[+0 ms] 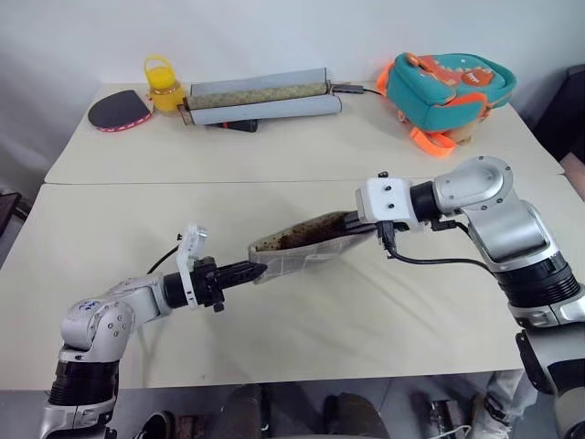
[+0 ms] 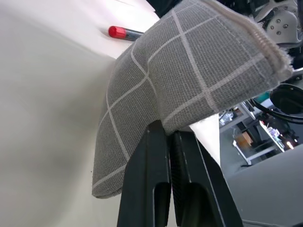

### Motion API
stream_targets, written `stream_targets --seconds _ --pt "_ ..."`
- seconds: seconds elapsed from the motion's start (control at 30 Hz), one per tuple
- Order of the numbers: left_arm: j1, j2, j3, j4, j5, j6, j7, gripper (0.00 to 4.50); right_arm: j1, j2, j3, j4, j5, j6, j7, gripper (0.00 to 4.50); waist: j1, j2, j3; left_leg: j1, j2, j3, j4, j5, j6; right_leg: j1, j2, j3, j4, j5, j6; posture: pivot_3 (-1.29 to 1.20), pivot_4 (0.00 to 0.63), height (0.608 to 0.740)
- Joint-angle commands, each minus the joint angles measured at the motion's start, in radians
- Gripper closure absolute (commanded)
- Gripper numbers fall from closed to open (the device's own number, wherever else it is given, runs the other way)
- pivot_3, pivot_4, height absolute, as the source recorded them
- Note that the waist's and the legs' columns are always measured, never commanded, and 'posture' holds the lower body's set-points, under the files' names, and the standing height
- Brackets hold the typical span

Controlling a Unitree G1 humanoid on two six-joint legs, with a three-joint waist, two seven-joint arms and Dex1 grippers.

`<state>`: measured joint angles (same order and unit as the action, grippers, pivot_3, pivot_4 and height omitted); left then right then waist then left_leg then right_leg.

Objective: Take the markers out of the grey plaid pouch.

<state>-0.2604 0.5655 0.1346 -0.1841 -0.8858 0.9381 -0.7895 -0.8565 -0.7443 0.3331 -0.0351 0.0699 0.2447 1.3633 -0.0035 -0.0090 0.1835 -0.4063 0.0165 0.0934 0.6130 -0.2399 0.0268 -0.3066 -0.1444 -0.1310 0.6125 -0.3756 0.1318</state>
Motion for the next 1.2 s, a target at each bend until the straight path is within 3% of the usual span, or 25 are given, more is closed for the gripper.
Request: stream_targets --seconds 0.03,0.17,0.33,0.47,0.53,1.2 --pt "-0.017 -0.011 -0.009 -0.007 -0.002 -0.017 -0.025 4.5 -0.007 0.026 0.028 -0.025 -0.028 -0.037 -0.009 4.49 -0.001 0.0 0.0 0.0 0.0 0.0 0.0 0.0 0.0 0.0 0.0 0.0 0.0 0.0 0.0 0.0 0.15 0.74" --pt "-0.017 -0.031 -0.018 0.022 0.002 -0.014 -0.032 4.5 -0.027 0.094 0.096 0.089 -0.144 -0.151 -0.083 4.49 -0.001 0.0 0.0 0.0 0.0 0.0 0.0 0.0 0.0 0.0 0.0 0.0 0.0 0.0 0.0 0.0 0.15 0.74" --pt "-0.008 -0.039 -0.026 0.059 0.022 -0.024 -0.045 4.5 -0.049 0.155 0.123 0.164 -0.192 -0.167 -0.106 4.49 0.0 0.0 0.0 0.0 0.0 0.0 0.001 0.0 0.0 0.0 0.0 0.0 0.002 0.0 0.0 0.0 0.15 0.74" --pt "-0.009 -0.057 -0.022 0.13 0.041 -0.061 -0.076 4.5 -0.034 0.164 0.137 0.155 -0.213 -0.163 -0.097 3.67 -0.001 0.0 0.0 0.0 0.0 0.0 0.001 0.0 0.0 0.0 0.0 0.0 0.002 0.0 0.0 0.0 0.15 0.74" --pt "-0.008 -0.06 -0.028 0.134 0.047 -0.063 -0.078 4.5 -0.029 0.165 0.137 0.138 -0.206 -0.154 -0.08 2.97 -0.001 0.0 0.0 0.0 0.0 0.0 0.001 0.0 0.0 0.0 0.0 0.0 0.002 0.0 0.0 0.0 0.15 0.74" --pt "-0.011 -0.084 -0.029 0.104 0.059 -0.073 -0.055 4.5 -0.027 0.175 0.203 0.24 -0.315 -0.235 -0.053 2.97 -0.003 0.0 0.0 0.001 0.0 0.0 0.001 0.0 0.0 0.0 0.0 0.0 0.005 0.0 0.0 0.0 0.15 0.74"
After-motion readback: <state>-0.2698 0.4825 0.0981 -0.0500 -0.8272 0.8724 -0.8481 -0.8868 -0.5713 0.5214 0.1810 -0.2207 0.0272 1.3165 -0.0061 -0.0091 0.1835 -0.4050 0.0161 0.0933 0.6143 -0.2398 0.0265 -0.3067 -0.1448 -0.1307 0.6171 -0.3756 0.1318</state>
